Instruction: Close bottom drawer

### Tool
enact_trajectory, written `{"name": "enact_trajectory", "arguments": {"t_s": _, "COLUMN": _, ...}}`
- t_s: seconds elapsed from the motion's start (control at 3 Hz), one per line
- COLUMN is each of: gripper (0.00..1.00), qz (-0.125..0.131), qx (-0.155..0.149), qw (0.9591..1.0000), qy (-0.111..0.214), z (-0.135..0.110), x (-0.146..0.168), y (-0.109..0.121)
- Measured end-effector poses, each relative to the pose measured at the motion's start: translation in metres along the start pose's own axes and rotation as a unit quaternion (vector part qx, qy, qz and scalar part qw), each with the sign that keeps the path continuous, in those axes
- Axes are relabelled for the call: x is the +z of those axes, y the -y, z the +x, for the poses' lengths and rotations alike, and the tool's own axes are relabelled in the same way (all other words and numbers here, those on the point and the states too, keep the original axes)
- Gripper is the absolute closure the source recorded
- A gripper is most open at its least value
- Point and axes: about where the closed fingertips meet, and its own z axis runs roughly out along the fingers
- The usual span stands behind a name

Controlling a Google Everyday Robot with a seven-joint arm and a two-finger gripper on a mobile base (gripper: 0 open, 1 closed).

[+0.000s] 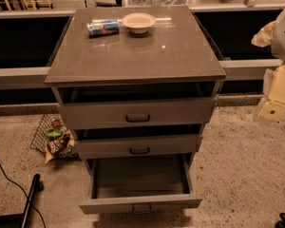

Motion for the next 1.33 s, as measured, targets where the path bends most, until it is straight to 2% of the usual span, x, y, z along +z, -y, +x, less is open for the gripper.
{"name": "enact_trajectory", "arguments": {"t_s": 0.33, "gripper": 0.00, "qz": 0.000, "qx": 0.000, "qw": 1.0000, "qy": 0.000, "z": 0.000, "x": 0.000, "y": 0.000}}
{"name": "enact_trajectory", "arguments": {"t_s": 0.67, "gripper": 0.00, "qz": -0.026, "qx": 0.004, "qw": 0.9996, "qy": 0.004, "z": 0.006, "x": 0.039, "y": -0.013}}
{"name": "enact_trajectory", "arguments": {"t_s": 1.0, "gripper": 0.00, "qz": -0.063, "qx": 0.011, "qw": 0.9978, "qy": 0.019, "z": 0.012, "x": 0.110, "y": -0.043}}
{"name": "enact_trajectory", "arguments": {"t_s": 1.33, "gripper": 0.00, "qz": -0.063, "qx": 0.011, "qw": 0.9978, "qy": 0.019, "z": 0.012, "x": 0.110, "y": -0.043}}
